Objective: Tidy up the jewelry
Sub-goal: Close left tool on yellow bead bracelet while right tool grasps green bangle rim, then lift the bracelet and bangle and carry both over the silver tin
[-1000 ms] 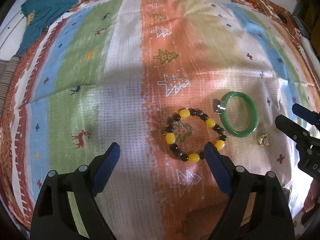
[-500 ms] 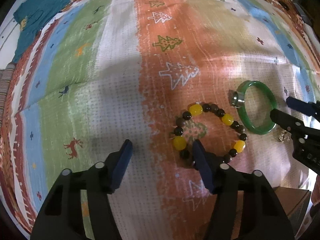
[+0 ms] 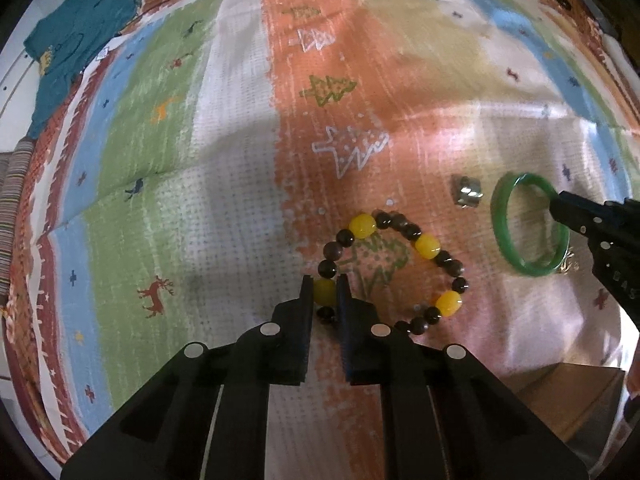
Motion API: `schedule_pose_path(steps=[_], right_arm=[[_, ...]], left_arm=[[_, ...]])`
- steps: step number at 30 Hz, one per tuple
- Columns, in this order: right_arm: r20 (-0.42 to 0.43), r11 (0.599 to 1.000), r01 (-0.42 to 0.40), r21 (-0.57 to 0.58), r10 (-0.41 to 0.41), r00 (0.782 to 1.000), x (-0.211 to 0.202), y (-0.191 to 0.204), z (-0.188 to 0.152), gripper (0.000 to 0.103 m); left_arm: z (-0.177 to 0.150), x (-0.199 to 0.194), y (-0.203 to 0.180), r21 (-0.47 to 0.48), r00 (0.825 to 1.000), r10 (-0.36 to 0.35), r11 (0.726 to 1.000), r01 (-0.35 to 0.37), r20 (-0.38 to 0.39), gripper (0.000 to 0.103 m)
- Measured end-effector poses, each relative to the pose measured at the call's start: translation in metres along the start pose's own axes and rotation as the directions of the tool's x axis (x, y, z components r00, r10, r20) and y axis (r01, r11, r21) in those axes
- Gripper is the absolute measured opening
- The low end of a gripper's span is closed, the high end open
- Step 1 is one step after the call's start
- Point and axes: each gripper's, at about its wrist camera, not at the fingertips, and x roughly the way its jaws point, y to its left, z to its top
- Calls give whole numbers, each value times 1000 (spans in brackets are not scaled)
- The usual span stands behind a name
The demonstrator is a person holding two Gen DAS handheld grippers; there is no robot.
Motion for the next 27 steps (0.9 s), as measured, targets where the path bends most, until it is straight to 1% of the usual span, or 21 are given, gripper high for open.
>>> schedule_pose_path(steps=[4,11,18,27], right_arm=[[17,1000,15,-18,-14,1000,-14,-2,0,8],[64,1000,-5,1,5,998,-40,-4,-4,8],[106,1000,-19,8,18,994,-64,-4,-10,8],[139,1000,-25,5,24,990,-83,-2,-18,8]], left_arm=[[0,-17,1,-3,999,-24,1000,24,29,11],[-5,-47,-5,-10,995,-63,998,64,83,11],[-4,-64,-5,-11,989,-91,996,93,119,11],[-11,-90,-9,-2,978,-132,991,134,162,11]])
